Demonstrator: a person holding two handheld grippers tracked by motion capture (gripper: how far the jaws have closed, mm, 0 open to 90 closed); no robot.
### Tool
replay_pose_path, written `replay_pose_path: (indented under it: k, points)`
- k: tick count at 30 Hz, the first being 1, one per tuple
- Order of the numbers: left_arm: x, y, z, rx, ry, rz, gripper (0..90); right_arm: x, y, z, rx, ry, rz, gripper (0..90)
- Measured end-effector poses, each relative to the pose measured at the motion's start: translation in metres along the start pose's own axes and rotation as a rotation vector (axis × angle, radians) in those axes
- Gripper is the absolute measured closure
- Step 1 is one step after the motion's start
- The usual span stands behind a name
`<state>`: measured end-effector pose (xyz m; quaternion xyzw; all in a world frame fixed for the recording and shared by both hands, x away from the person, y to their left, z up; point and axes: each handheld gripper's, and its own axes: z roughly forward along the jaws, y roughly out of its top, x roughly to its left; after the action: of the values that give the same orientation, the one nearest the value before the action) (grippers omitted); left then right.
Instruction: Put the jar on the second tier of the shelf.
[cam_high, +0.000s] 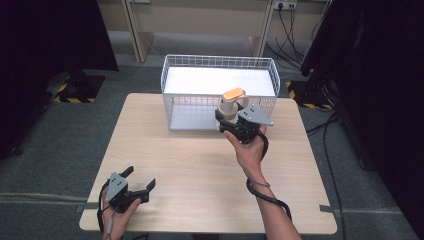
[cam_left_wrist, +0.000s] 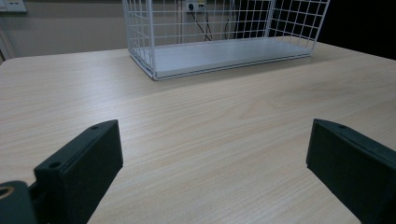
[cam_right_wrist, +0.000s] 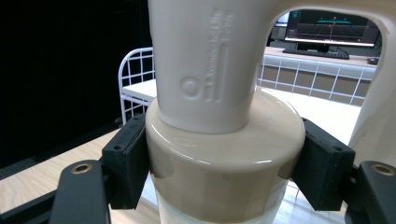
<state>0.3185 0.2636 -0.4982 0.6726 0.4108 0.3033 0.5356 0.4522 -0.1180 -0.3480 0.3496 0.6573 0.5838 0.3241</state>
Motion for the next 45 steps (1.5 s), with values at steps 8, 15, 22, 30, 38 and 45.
replay_pose_path:
  k: [8,15,22,30,38,45]
  points:
    - [0.0,0.0,0.0,0.001,-0.002,-0.001,3.1,-0.004,0.012,0.003,-0.013,-0.013,-0.003,29.2]
    - [0.0,0.0,0.0,0.001,-0.001,-0.001,3.1,-0.009,0.024,0.006,-0.02,-0.026,-0.009,29.2]
    - [0.0,0.0,0.0,0.0,-0.002,-0.004,3.1,-0.013,0.036,0.011,-0.027,-0.04,-0.012,29.2]
    - [0.001,0.0,0.0,0.0,-0.003,-0.005,3.1,-0.018,0.046,0.017,-0.029,-0.054,-0.008,29.2]
    - [0.001,0.0,0.0,-0.001,-0.004,-0.007,3.1,-0.023,0.056,0.025,-0.029,-0.069,-0.005,29.2]
    - [0.001,0.0,0.0,-0.001,-0.003,-0.007,3.1,-0.03,0.064,0.032,-0.027,-0.089,0.004,29.2]
